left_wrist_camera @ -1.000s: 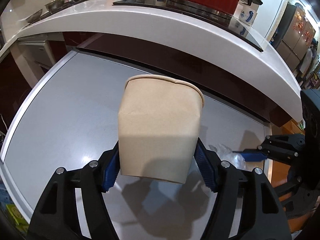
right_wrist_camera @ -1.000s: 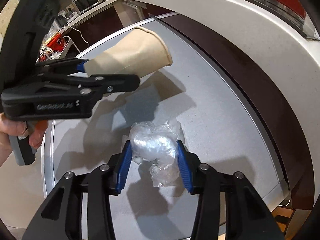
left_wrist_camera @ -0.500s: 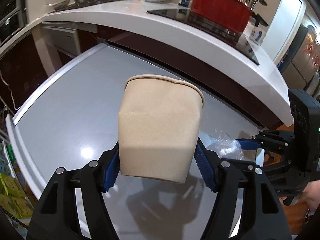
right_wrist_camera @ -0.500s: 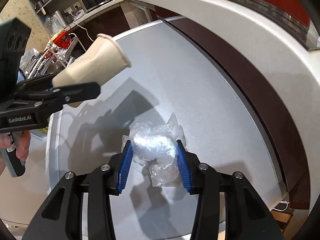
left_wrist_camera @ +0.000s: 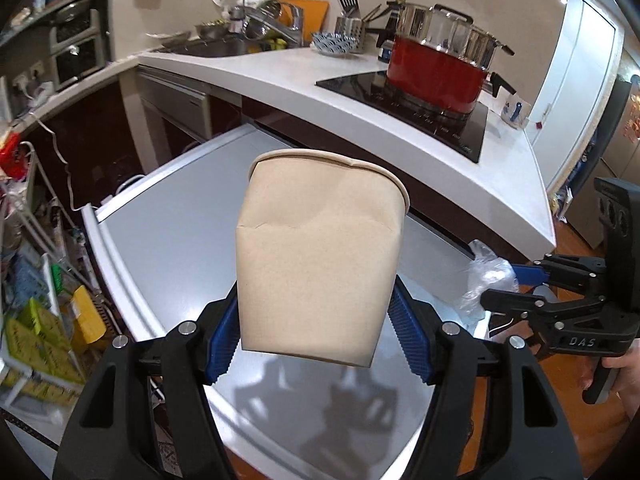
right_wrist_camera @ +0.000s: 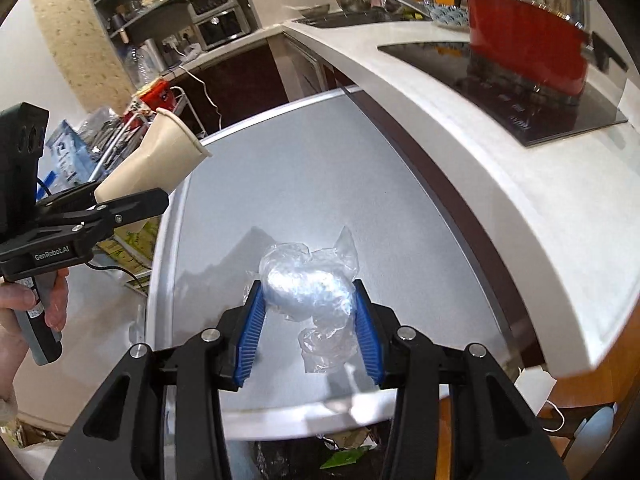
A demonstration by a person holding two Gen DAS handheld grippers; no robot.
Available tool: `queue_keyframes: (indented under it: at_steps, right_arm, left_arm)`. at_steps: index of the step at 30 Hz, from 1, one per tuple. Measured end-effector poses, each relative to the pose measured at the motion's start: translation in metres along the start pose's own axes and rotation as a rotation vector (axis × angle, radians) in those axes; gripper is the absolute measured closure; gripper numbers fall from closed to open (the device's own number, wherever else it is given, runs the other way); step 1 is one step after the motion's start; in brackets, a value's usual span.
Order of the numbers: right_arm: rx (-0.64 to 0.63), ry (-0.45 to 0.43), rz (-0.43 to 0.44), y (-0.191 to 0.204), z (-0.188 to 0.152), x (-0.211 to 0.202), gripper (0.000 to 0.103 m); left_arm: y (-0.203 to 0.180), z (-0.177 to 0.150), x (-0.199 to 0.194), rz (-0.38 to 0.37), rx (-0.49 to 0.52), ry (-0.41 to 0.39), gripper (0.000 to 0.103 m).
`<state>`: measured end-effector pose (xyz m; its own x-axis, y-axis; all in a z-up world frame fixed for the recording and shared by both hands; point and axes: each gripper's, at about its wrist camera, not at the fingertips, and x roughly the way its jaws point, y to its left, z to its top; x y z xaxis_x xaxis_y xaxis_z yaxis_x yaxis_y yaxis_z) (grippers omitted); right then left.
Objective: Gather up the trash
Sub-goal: 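Carry the paper cup and plastic wrapper over the black bin with both tools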
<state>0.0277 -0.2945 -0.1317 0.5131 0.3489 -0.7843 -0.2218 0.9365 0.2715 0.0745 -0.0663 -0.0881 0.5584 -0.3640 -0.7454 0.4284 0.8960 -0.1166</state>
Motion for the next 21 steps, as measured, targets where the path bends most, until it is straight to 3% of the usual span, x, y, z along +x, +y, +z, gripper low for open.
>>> queue_keyframes:
  at_steps: [12, 21]
  right_arm:
    - [-0.062, 0.027, 0.025, 0.021, -0.06, -0.062, 0.061]
    - [-0.033, 0.14, 0.016, 0.01, -0.132, -0.068, 0.061]
  left_arm:
    - [-0.063, -0.06, -0.06, 0.027, -0.005, -0.014, 0.035]
    - [-0.118, -0.133, -0.072, -0.006, 0.05, 0.093, 0.035]
